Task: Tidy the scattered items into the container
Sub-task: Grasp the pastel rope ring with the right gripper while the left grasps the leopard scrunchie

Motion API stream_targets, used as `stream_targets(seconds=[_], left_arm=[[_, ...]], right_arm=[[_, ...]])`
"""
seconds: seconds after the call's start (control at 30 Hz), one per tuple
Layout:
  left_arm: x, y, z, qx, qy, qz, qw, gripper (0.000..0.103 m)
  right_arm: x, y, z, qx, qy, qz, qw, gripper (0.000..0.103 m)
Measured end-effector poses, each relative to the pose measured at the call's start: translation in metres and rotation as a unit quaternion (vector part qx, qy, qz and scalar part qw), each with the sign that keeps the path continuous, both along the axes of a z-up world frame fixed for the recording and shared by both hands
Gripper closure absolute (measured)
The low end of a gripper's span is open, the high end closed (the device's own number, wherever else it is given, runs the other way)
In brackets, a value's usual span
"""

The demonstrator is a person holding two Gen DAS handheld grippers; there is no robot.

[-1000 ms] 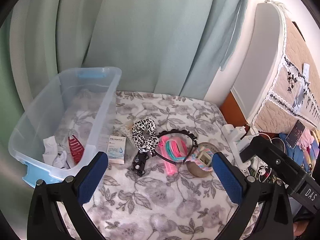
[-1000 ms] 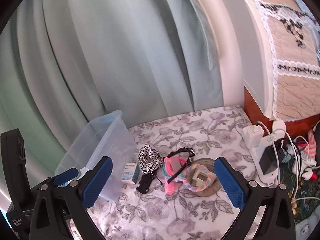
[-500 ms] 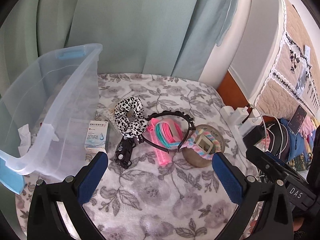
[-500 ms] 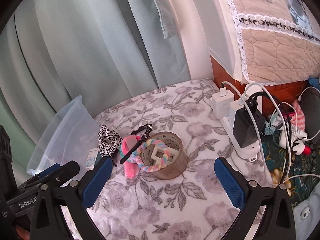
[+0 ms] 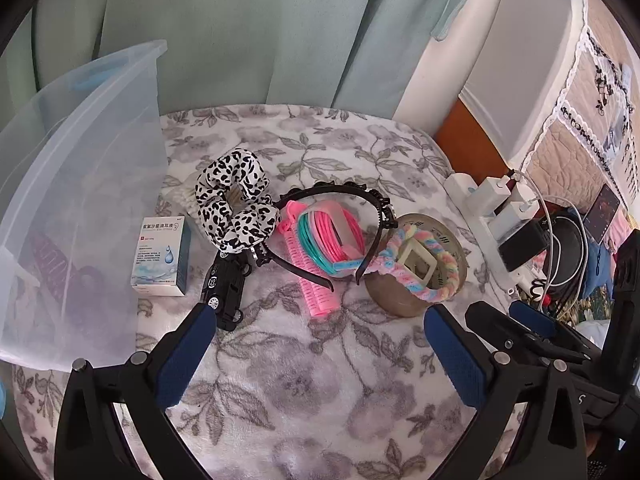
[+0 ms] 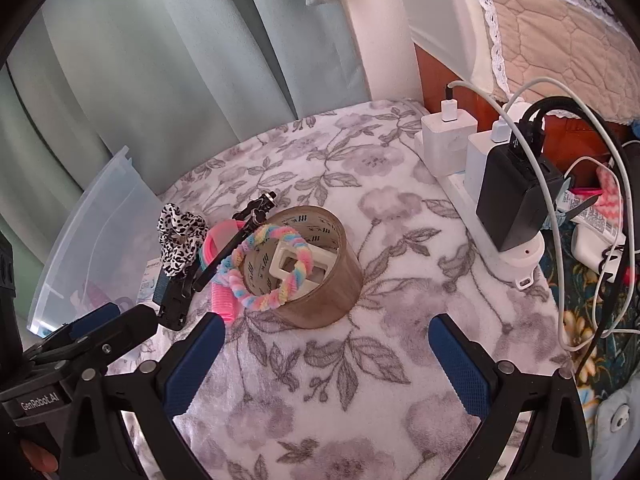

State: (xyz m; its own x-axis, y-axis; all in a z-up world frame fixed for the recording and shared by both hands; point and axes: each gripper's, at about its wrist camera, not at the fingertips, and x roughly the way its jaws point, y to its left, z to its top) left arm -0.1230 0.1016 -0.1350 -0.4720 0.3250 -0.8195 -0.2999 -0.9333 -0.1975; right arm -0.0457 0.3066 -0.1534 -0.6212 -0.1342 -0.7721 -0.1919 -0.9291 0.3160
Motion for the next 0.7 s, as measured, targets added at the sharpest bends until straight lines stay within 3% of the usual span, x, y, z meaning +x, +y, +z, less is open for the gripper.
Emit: stream_targets(seconds=[0.27,0.4,0.7], left_arm=[[-0.016,-0.018,-0.006,-0.012,0.009,0.052,0.9985,0.000],[-0.027,-0.020,-0.002,-0.022,0.024,0.063,0.9975,0.008],[-0.058,-0.017,-0.010,-0.042,0.020,0.083,0.9954,0.010]], right_arm=[[-0.010,0.001,-0.009,-0.019,-0.007,-0.002,1.000,0.000],[-0.011,0.002,-0.006,-0.020,0.002,-0.007,1.000,0.001],[-0.017,0.002,0.004,-0.031,0.019,-0.003,0.999,0.023]])
